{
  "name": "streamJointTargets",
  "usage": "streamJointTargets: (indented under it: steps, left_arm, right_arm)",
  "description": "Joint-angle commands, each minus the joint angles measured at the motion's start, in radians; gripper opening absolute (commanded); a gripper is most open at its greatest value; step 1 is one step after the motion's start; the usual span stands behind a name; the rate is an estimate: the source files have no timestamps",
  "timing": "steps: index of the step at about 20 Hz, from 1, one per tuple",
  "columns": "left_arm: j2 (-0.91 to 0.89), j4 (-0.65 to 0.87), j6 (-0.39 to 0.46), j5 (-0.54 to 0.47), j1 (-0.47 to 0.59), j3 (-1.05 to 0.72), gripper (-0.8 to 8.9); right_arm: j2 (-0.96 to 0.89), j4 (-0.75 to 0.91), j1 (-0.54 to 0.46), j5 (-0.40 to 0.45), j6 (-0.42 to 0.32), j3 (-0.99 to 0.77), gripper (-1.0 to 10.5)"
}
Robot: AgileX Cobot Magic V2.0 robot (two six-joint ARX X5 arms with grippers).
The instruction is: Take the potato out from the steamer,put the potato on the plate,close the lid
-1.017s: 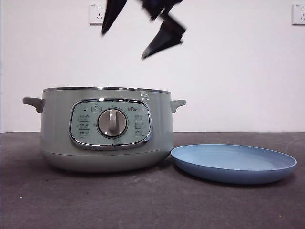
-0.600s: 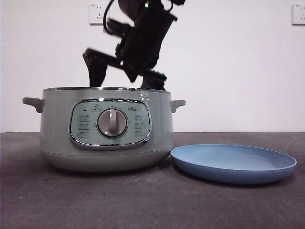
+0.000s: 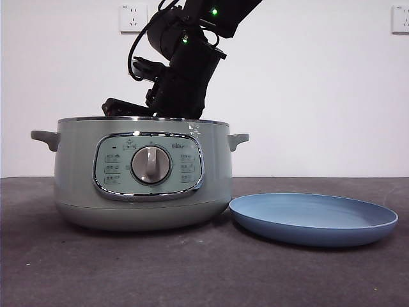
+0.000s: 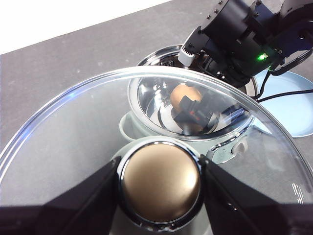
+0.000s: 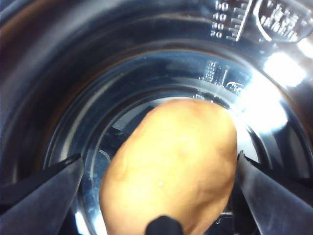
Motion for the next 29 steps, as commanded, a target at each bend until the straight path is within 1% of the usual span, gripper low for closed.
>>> streamJointTargets:
  steps: [1, 3, 6, 9, 11, 15, 17, 19, 20, 23, 26, 29]
  left_arm:
    - [-0.012, 0.036, -0.002, 0.008, -0.001, 0.014, -0.09]
    - [-0.012, 0.036, -0.002, 0.008, -0.001, 0.014, -0.09]
    - [-0.012, 0.036, -0.002, 0.008, -0.001, 0.014, -0.09]
    - [-0.011, 0.037, -0.002, 0.009, -0.001, 0.014, -0.09]
    - [-0.011, 0.037, -0.002, 0.011, -0.001, 0.014, -0.09]
    - [-0.009, 0.048, -0.002, 0.013, -0.001, 0.014, -0.09]
    - [-0.003, 0.060, -0.002, 0.030, -0.001, 0.014, -0.09]
    - [0.006, 0.080, -0.001, 0.066, -0.001, 0.014, -0.09]
    - [0.006, 0.091, -0.001, 0.067, -0.002, 0.014, -0.09]
    - [0.006, 0.111, 0.002, 0.102, -0.002, 0.014, -0.09]
    - [0.006, 0.120, 0.003, 0.114, -0.002, 0.014, -0.09]
    - [0.006, 0.119, 0.003, 0.117, -0.002, 0.014, -0.09]
  right_arm:
    - [0.007, 0.002, 0.000, 0.004, 0.009, -0.005, 4.0]
    - [0.007, 0.000, 0.000, 0.001, 0.009, -0.005, 2.0]
    - [0.007, 0.007, 0.000, -0.005, 0.009, -0.005, -0.2]
    - [-0.017, 0.023, 0.000, -0.004, 0.009, -0.004, -0.2]
    - [-0.067, 0.029, 0.000, -0.001, 0.006, -0.004, -0.2]
    - [-0.222, -0.009, -0.003, 0.004, -0.003, -0.004, -0.2]
    - [-0.323, -0.101, -0.013, 0.018, -0.048, -0.004, -0.2]
    - [-0.423, -0.199, -0.027, 0.098, -0.090, -0.004, -0.2]
    - [-0.467, -0.237, -0.041, 0.120, -0.095, -0.004, -0.2]
    - [-0.578, -0.346, -0.110, 0.119, -0.092, -0.004, -0.2]
    - [-0.624, -0.459, -0.177, 0.118, -0.100, -0.008, -0.2]
    - [-0.647, -0.481, -0.228, 0.100, -0.120, -0.058, -0.2]
